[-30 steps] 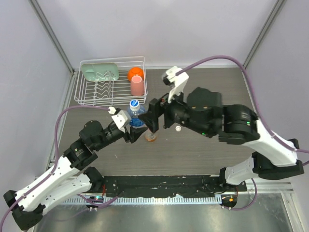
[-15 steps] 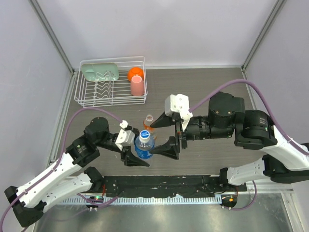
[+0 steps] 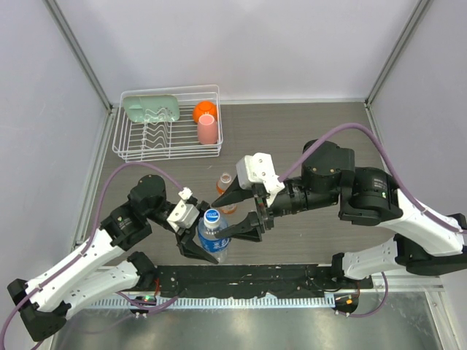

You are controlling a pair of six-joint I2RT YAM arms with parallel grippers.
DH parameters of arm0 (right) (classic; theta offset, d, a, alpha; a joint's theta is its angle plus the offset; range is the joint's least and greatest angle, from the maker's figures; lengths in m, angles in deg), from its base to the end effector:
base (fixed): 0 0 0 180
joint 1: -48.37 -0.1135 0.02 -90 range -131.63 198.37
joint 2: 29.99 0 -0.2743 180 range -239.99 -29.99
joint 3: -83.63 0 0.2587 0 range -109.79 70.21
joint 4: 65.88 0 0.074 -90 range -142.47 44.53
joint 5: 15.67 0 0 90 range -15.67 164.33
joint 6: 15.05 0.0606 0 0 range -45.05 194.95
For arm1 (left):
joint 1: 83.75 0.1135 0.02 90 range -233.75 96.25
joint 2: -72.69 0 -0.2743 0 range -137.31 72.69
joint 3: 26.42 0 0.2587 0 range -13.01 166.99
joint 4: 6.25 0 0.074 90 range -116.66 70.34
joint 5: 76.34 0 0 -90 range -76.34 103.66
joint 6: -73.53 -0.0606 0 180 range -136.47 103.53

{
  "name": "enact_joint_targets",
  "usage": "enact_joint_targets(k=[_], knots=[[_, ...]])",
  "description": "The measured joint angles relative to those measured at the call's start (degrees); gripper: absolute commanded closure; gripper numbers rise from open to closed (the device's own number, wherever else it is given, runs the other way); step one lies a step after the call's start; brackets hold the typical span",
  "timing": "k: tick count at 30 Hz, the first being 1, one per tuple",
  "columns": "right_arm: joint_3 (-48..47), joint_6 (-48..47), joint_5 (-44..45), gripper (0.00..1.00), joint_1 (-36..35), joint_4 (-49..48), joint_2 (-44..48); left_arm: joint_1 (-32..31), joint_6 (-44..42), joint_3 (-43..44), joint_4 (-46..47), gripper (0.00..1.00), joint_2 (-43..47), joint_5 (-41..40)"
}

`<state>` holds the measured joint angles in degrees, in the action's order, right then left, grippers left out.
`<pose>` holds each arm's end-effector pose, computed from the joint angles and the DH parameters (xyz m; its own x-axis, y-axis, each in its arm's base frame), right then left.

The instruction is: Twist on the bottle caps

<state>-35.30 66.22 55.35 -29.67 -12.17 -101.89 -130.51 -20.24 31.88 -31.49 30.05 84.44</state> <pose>0.0308 0.2404 0.5482 0.1267 -0.0943 -0.9874 -0.9842 -0.1359 -0.1134 0.0679 -0.1557 0.3535 -0.0561 0.0912 -0.9943 0.8833 -0.4598 -0.0920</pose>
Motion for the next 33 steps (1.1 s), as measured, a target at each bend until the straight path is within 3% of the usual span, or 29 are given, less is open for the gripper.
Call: enact_joint_targets(k=[26, 29, 33], knots=[[1.68, 2.80, -6.91, 0.55, 5.03, -3.02, -3.13, 0.00, -1.25, 0.00, -0.90, 1.00, 0.74, -0.04], [1.99, 3.19, -7.13, 0.62, 5.03, -3.04, -3.13, 0.00, -1.25, 0.02, -0.92, 1.00, 0.81, -0.57], [2.29, 3.69, -7.13, 0.82, 5.05, -3.37, -3.10, 0.09, -1.42, 0.02, -0.92, 1.00, 0.90, -1.46]])
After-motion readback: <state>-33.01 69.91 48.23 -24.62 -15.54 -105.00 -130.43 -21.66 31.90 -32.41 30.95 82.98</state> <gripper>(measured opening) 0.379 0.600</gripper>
